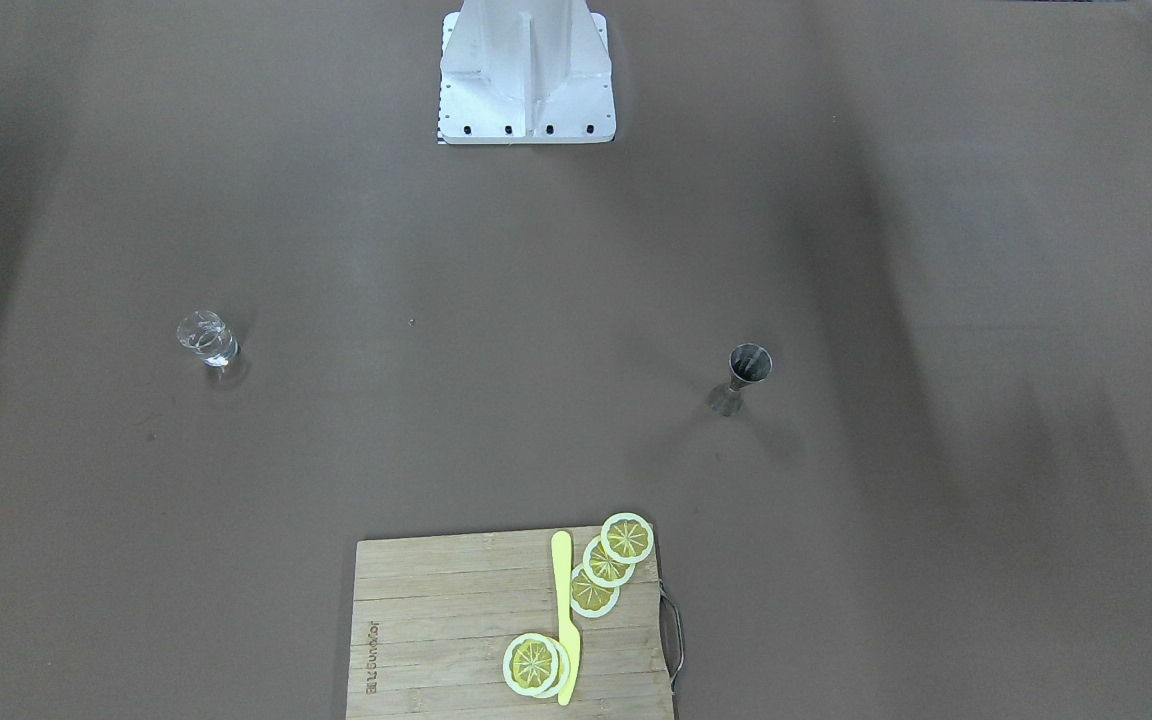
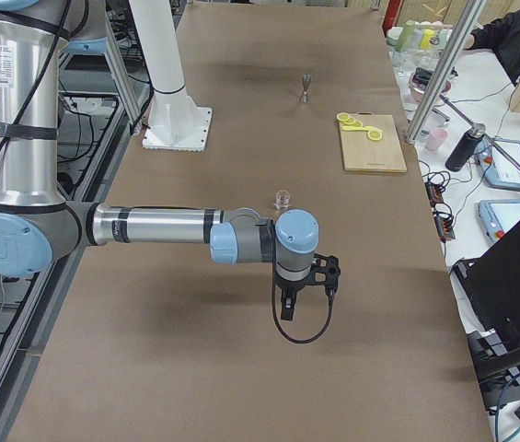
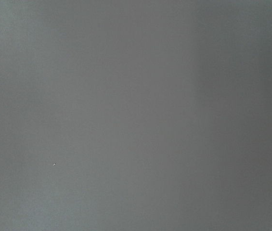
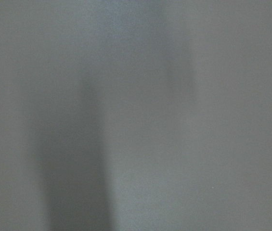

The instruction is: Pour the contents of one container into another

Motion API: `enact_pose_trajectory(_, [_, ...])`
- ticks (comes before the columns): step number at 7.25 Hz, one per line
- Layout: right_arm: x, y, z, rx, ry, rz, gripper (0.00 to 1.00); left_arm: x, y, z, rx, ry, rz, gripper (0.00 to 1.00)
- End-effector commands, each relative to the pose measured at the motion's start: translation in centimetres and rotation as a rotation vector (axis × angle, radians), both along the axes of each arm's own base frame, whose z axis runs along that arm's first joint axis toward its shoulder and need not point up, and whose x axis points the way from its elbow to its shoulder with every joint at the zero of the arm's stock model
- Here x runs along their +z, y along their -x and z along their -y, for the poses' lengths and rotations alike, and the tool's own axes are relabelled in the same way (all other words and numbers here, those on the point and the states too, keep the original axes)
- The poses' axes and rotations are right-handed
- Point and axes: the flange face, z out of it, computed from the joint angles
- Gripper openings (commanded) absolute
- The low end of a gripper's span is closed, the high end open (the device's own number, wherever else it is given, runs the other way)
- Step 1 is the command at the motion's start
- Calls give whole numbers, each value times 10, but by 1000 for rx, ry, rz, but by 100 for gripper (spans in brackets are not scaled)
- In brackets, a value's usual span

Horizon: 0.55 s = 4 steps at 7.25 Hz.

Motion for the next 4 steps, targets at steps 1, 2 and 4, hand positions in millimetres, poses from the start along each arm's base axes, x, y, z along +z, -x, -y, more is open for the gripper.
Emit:
enact_pose_trajectory(1, [0, 0, 0, 0, 0, -2, 100, 0, 0, 0, 0, -1, 0, 99])
enact_pose_trajectory(2, [0, 0, 0, 0, 0, 1, 100, 0, 0, 0, 0, -1, 0, 99])
enact_pose_trajectory(4, [-1, 0, 0, 0, -1, 3, 100, 0, 0, 0, 0, 0, -2, 99])
